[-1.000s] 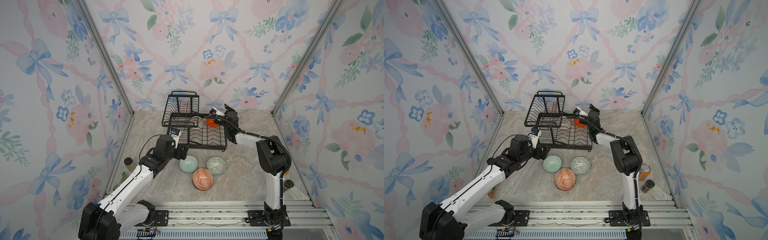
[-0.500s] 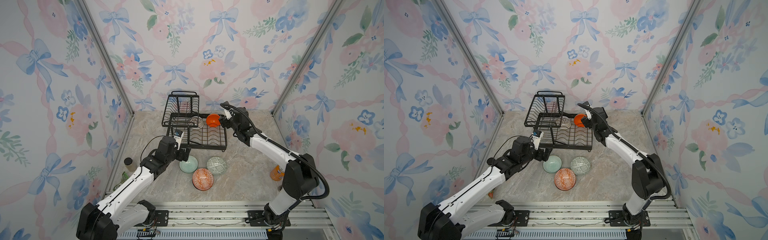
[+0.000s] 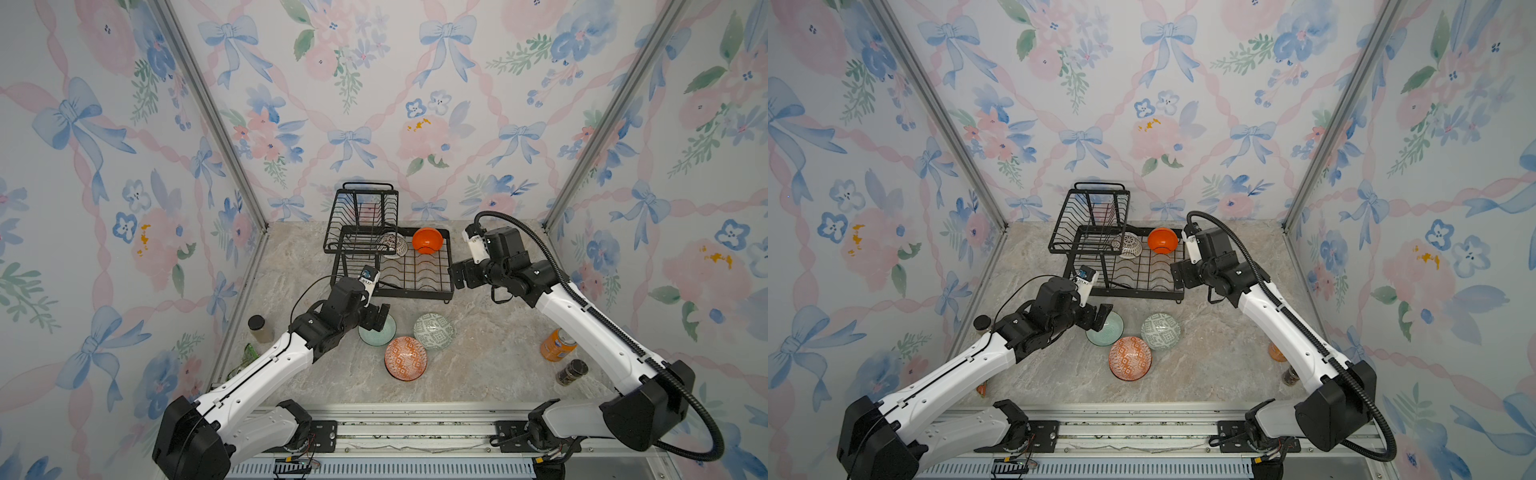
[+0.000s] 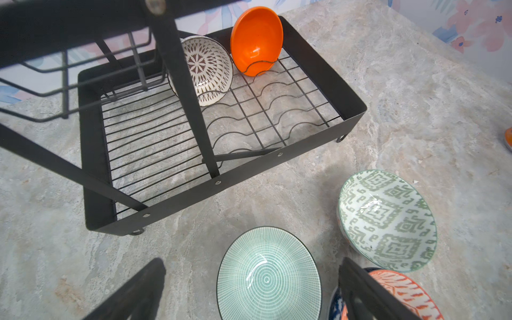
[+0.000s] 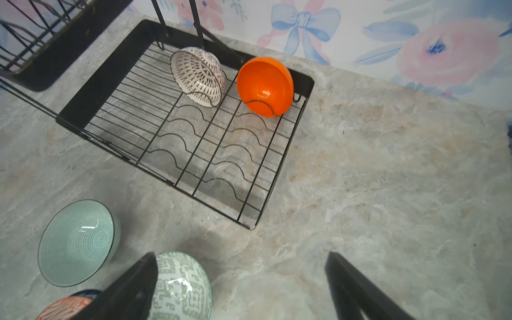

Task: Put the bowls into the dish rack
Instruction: 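Draw the right gripper back while the left gripper moves toward the stacked bowls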

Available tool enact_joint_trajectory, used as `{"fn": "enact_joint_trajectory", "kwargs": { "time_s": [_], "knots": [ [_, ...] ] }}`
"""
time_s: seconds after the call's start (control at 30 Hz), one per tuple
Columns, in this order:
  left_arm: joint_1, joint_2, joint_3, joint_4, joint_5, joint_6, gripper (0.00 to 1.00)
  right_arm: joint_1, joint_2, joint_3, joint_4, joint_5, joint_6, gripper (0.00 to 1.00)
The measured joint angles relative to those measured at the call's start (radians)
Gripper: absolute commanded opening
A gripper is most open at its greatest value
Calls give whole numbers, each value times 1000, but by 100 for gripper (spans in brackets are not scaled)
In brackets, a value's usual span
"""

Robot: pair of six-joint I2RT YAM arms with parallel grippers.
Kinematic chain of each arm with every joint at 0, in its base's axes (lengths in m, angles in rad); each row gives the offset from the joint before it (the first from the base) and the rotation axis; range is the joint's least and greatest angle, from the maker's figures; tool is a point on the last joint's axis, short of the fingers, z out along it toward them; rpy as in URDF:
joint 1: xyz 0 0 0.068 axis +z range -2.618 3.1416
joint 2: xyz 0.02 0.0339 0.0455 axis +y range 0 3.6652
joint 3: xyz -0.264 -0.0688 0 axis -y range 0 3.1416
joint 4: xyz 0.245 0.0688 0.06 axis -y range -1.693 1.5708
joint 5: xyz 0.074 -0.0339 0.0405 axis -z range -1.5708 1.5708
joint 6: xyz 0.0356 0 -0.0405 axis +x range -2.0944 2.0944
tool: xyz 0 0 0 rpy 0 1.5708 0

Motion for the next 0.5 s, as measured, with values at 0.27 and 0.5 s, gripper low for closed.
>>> {"fn": "enact_joint_trajectory", "kwargs": {
  "time_s": [0.27,0.5],
  "knots": [
    [-52,24,-3,-10,6,-47,98,0,-18,-98,-51,-110,27,97],
    [-68,66,-16,-11,11,-76,98,0,24,-101,-56,-145,29,97]
  ]
}}
